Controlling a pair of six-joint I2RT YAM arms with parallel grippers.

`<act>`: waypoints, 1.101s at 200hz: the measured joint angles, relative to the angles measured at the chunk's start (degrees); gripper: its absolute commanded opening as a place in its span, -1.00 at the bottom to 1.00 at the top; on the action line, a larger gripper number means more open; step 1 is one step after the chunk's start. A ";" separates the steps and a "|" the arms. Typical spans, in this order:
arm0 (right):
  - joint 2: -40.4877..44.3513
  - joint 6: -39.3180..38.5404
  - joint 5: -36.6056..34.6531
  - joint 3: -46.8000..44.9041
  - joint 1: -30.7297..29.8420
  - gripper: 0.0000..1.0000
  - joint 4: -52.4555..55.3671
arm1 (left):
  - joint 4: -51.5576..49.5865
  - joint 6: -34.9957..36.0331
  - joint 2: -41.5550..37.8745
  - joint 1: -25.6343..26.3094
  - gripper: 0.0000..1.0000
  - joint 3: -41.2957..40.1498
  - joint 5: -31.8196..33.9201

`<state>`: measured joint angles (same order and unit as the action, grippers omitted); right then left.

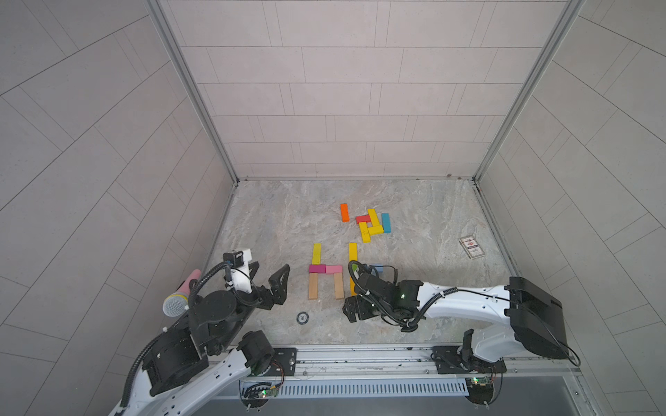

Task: Assemble the letter h with building blocks
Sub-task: Assemble the building block at the center of the board.

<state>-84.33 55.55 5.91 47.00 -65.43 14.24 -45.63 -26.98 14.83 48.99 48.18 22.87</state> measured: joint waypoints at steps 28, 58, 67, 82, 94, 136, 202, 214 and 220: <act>-1.38 0.92 2.56 -0.72 -0.55 1.00 -5.81 | 0.02 0.00 0.00 0.00 1.00 0.00 -0.20; -3.78 1.73 3.10 -0.02 -1.40 1.00 -8.13 | 0.07 0.00 0.02 0.00 1.00 0.00 -0.42; -4.46 1.99 3.13 0.04 -1.57 1.00 -8.41 | 0.11 0.00 0.07 -0.02 1.00 0.00 -0.48; -5.60 2.36 3.10 0.04 -1.66 1.00 -8.44 | 0.15 0.00 0.11 -0.02 1.00 0.00 -0.52; -6.32 2.69 2.99 0.09 -1.66 0.99 -8.39 | 0.20 0.00 0.11 -0.02 0.99 0.00 -0.52; -7.87 3.41 2.58 0.96 -1.14 0.99 -8.04 | 0.33 0.00 0.11 -0.02 1.00 0.00 -0.55; -9.62 3.91 2.54 2.67 -0.35 0.99 -8.07 | 0.33 0.00 0.28 -0.02 1.00 0.00 -0.55; -9.88 4.09 2.58 2.80 -0.35 0.99 -8.04 | 0.33 0.00 0.28 -0.02 1.00 0.00 -0.55; -9.97 4.17 2.58 2.82 -0.33 0.99 -8.04 | 0.33 0.00 0.28 -0.02 1.00 0.00 -0.55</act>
<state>-94.30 59.72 8.49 49.82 -65.76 6.20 -45.30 -26.98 15.11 48.97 48.18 22.33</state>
